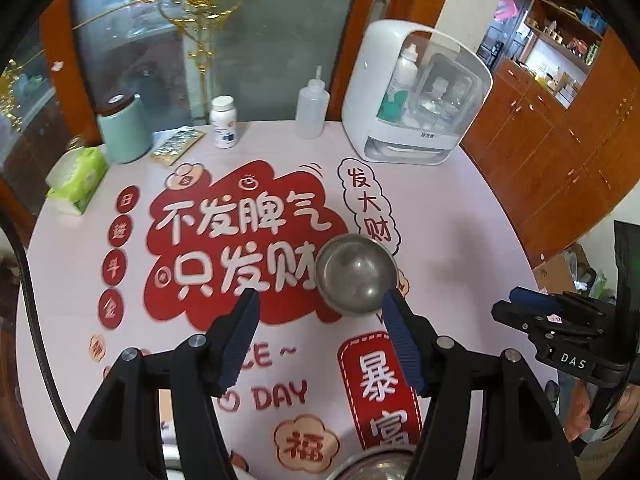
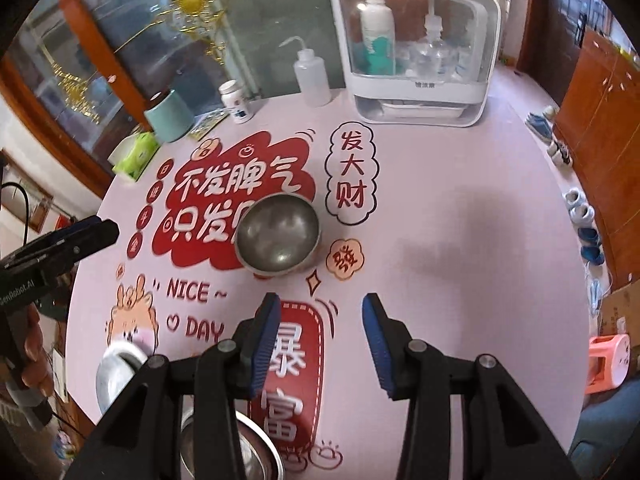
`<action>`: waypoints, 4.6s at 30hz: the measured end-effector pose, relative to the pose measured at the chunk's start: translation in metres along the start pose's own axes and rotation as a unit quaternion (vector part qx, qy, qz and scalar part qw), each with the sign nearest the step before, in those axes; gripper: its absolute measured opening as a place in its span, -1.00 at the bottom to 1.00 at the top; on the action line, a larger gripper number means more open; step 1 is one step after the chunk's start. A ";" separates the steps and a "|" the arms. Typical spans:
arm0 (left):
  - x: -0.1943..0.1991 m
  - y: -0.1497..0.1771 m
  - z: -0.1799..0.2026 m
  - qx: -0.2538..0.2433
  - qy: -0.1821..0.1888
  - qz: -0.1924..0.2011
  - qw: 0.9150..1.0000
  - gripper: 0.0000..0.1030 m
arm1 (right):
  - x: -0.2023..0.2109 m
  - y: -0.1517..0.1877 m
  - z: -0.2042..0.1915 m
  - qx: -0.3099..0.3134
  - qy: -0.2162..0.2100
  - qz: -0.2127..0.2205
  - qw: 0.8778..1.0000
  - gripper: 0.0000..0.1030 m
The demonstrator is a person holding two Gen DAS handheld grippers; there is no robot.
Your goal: Organize plates and bowls
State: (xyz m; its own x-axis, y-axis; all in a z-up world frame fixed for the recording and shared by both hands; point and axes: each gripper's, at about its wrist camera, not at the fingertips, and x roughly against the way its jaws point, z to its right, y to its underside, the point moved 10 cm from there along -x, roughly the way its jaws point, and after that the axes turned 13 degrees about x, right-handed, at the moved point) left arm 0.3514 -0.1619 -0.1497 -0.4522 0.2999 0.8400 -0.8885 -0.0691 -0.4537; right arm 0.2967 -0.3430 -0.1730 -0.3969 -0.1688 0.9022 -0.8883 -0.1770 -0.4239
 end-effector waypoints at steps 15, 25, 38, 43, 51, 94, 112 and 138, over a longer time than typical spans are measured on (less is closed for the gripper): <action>-0.136 0.000 -0.009 0.038 0.001 -0.096 0.995 0.20 | -0.090 -0.029 0.009 -0.044 -0.037 -0.055 0.997 -0.17; -0.189 0.014 -0.024 0.083 0.009 -0.147 0.986 0.04 | -0.143 -0.025 0.012 -0.081 -0.059 -0.105 0.989 -0.48; -0.197 0.027 -0.016 0.081 0.031 -0.179 0.980 -0.80 | -0.156 -0.020 0.004 -0.086 -0.078 -0.129 0.985 -0.87; -0.188 0.030 -0.017 0.086 0.035 -0.180 0.979 -0.81 | -0.148 -0.019 0.000 -0.088 -0.084 -0.126 0.984 -0.87; -0.147 0.032 -0.012 0.075 0.039 -0.166 0.983 -0.81 | -0.116 -0.018 -0.010 -0.079 -0.085 -0.115 0.987 -0.87; 0.052 0.213 0.000 0.046 0.016 -0.109 0.993 -0.78 | 0.043 0.145 -0.100 0.002 -0.125 -0.069 0.990 -0.85; 0.001 0.283 -0.032 0.070 -0.017 -0.165 0.984 -0.77 | -0.011 0.201 -0.117 0.021 -0.104 -0.139 0.985 -0.85; 0.013 0.259 -0.041 0.068 -0.017 -0.130 0.989 -0.10 | -0.015 0.199 -0.111 0.027 -0.062 -0.133 0.989 -0.60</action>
State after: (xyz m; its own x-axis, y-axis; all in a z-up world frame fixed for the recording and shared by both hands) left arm 0.1187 -0.1364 -0.2681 -0.2079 0.2927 0.9333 -0.9762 -0.1225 -0.1791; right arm 0.0999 -0.2680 -0.2620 -0.1158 -0.2261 0.9672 -0.9426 -0.2819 -0.1787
